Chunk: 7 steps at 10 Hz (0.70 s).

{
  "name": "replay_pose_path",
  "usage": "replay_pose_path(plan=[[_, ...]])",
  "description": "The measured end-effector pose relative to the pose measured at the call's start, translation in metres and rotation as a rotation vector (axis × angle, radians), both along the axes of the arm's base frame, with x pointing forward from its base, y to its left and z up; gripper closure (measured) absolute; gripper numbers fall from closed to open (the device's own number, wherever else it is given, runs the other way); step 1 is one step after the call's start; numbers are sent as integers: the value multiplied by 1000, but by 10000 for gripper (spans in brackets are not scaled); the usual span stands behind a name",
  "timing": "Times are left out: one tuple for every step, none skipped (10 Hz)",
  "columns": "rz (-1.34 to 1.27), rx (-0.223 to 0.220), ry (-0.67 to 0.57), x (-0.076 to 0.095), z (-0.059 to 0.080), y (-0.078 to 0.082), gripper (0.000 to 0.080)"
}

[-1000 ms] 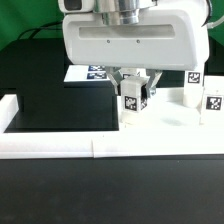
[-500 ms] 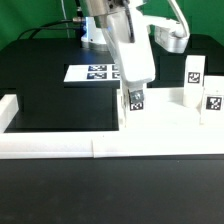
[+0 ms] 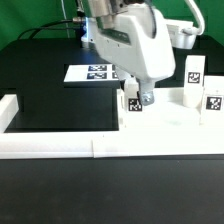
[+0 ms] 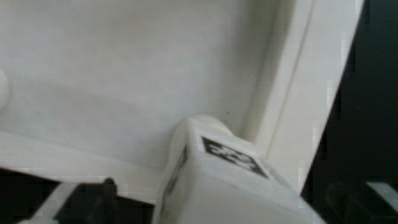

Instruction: Assemble square table

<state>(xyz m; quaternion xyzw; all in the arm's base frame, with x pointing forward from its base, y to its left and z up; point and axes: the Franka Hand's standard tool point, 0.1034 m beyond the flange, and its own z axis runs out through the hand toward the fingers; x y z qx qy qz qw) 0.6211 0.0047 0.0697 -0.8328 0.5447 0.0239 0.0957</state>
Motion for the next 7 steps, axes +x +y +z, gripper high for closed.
replay_pose_path(plan=[[168, -30, -19, -1, 0, 2, 162], [226, -35, -29, -1, 0, 2, 162], [303, -41, -42, -1, 0, 0, 151], [458, -64, -60, -1, 0, -2, 151], [635, -93, -73, -2, -1, -2, 151], [825, -120, -89, -1, -1, 2, 151], [870, -123, -99, -1, -1, 2, 151]])
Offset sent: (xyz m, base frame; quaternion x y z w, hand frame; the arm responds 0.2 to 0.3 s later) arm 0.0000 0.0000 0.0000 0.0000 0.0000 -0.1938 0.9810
